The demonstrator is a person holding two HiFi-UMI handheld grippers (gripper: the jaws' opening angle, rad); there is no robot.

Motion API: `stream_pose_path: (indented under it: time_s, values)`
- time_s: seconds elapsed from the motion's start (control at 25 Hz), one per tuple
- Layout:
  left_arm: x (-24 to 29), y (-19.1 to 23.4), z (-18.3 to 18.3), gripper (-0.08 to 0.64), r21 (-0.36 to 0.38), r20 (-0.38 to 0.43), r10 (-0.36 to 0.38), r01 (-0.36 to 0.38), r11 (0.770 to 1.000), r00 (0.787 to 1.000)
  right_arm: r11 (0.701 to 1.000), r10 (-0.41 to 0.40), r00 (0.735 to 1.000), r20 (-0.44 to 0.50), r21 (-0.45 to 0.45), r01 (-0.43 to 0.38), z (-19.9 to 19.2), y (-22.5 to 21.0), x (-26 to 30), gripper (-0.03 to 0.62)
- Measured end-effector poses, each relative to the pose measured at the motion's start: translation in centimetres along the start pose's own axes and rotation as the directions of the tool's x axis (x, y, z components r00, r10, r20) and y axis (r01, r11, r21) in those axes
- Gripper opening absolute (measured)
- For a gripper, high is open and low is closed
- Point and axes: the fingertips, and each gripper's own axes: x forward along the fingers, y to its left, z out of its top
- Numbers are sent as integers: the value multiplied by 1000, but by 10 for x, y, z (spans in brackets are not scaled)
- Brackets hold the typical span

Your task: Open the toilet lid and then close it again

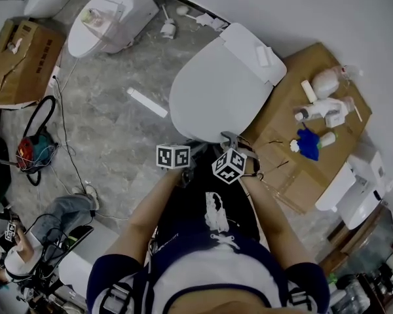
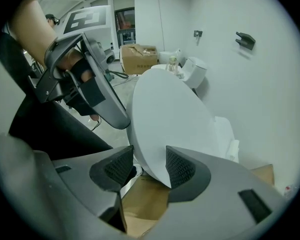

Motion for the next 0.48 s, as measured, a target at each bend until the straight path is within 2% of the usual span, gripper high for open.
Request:
stream_pose_path:
  time_s: [0.32,0.48]
  values:
    - [1,14,-10,106,-5,-18,1,-1,1000,1000,1000,15,1000,-3,1,-15,-3,10,7,168]
    - [1,33,-21,106,-7,-33,43,-43,999,999,999,30,999,-16,-19,-30,-5,16,17,161]
